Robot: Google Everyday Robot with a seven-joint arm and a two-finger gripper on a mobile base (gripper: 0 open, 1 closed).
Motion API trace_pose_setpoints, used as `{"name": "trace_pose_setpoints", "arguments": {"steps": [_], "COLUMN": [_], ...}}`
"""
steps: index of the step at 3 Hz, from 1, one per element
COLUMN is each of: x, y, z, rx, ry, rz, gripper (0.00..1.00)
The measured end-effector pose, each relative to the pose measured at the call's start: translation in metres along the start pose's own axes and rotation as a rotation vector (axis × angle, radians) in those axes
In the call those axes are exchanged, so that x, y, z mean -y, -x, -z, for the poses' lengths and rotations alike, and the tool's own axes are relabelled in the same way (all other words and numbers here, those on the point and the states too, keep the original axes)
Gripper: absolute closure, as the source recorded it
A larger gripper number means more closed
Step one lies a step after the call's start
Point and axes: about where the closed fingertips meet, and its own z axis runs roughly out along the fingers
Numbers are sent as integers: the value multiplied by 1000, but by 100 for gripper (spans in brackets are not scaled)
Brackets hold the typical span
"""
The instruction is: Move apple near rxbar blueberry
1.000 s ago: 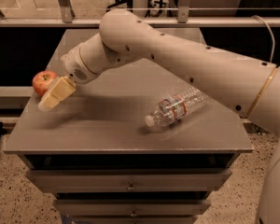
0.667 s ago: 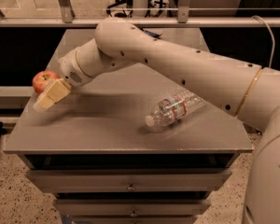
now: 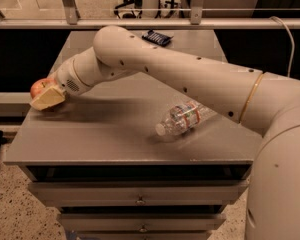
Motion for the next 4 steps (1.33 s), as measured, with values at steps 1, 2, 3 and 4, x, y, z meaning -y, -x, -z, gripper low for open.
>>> {"name": "trace_pose_setpoints", "arguments": {"steps": [1, 2, 3, 4], "x": [12, 37, 40, 40], "y": [-3, -10, -11, -11], "z": [14, 56, 61, 61], "rx": [-7, -3, -2, -2], "ry": [-42, -115, -123, -123], "rz": [-8, -12, -13, -13], "gripper": [70, 93, 100, 100]}}
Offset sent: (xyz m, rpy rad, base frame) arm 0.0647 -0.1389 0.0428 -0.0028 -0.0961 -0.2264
